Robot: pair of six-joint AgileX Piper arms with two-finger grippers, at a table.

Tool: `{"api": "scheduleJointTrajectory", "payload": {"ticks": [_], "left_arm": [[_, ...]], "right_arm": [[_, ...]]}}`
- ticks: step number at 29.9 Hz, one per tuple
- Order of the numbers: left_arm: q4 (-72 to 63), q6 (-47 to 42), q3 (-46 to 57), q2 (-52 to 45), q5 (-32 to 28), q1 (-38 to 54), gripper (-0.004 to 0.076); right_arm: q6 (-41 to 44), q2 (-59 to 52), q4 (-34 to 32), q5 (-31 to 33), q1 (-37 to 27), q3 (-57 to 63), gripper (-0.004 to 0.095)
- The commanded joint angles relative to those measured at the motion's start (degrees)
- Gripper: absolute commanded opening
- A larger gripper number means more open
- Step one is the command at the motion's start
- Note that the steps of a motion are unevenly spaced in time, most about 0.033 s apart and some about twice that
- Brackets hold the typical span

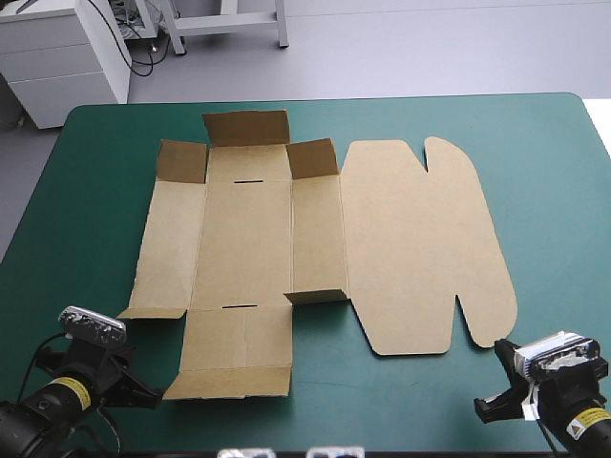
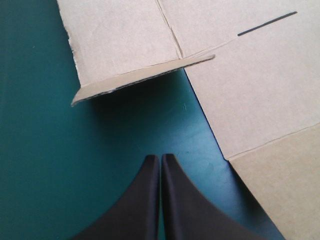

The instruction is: Fold the box

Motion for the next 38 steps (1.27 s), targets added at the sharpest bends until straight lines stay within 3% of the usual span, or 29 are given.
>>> {"api": "scheduleJointTrajectory", "payload": {"ticks": [1, 20, 28, 38], "left_arm": [[0.69, -0.45, -1.64, 0.66, -2.51, -0.16, -0.0008], [0.46, -0.26, -3.50, 0.66, -2.79, -0.16, -0.0008], [5.63, 2.82, -14.03, 2.40, -12.36, -0.16, -0.0008], [14.43, 2.61, -31.03, 23.42, -1.01, -0.16, -0.0006]], "right_arm": [[-0.09, 1.11, 0.06, -3.80, 0.03, -1.83, -0.0019], [-0.09, 1.11, 0.06, -3.80, 0.03, -1.83, -0.0019], [-0.09, 1.11, 0.06, -3.80, 0.03, -1.83, -0.0019], [-0.09, 1.11, 0.06, -5.13, 0.03, -1.27, -0.0019]]}}
